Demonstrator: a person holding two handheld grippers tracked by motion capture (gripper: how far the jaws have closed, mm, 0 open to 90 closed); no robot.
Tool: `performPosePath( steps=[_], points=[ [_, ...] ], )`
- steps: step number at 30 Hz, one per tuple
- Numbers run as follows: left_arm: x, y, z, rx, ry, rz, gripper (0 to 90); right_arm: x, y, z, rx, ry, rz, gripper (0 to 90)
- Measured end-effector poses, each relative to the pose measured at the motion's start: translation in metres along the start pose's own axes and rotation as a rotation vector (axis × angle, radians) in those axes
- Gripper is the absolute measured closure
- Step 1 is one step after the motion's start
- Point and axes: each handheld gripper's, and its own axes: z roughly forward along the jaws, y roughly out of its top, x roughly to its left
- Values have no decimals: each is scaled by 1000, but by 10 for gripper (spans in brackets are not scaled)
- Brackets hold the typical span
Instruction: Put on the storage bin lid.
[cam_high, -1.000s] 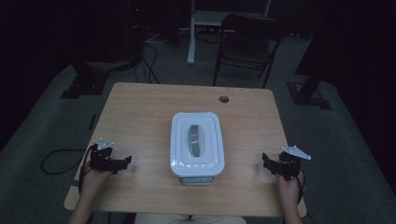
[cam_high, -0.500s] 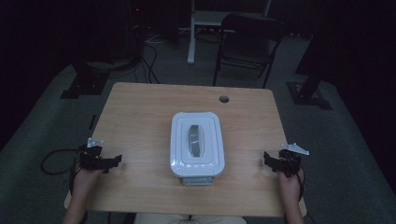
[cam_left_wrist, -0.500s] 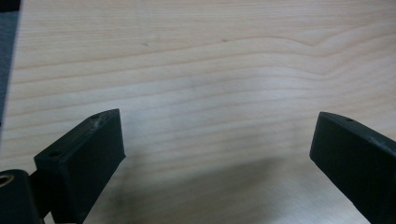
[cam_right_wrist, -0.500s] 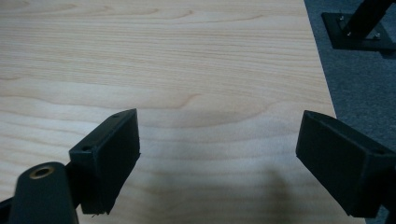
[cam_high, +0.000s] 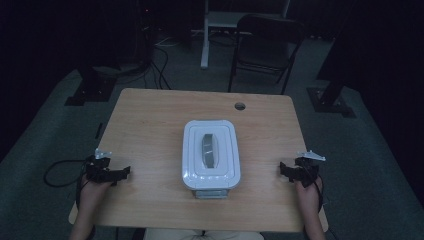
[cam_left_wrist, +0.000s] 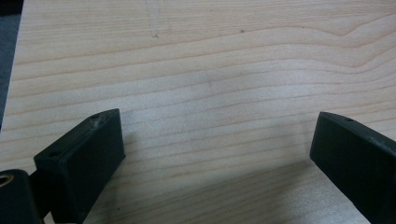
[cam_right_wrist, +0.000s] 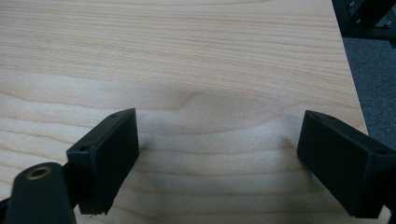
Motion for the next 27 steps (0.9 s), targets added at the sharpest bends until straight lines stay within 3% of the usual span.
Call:
performPosePath(
  steps=[3,27],
  points=[
    [-2,-4,2,-31,12,25,27,1,-1,-1,0,-5,6,123],
    [-9,-20,-12,-36,19,13,30,3,-27,-27,-3,-19,23,134]
  ],
)
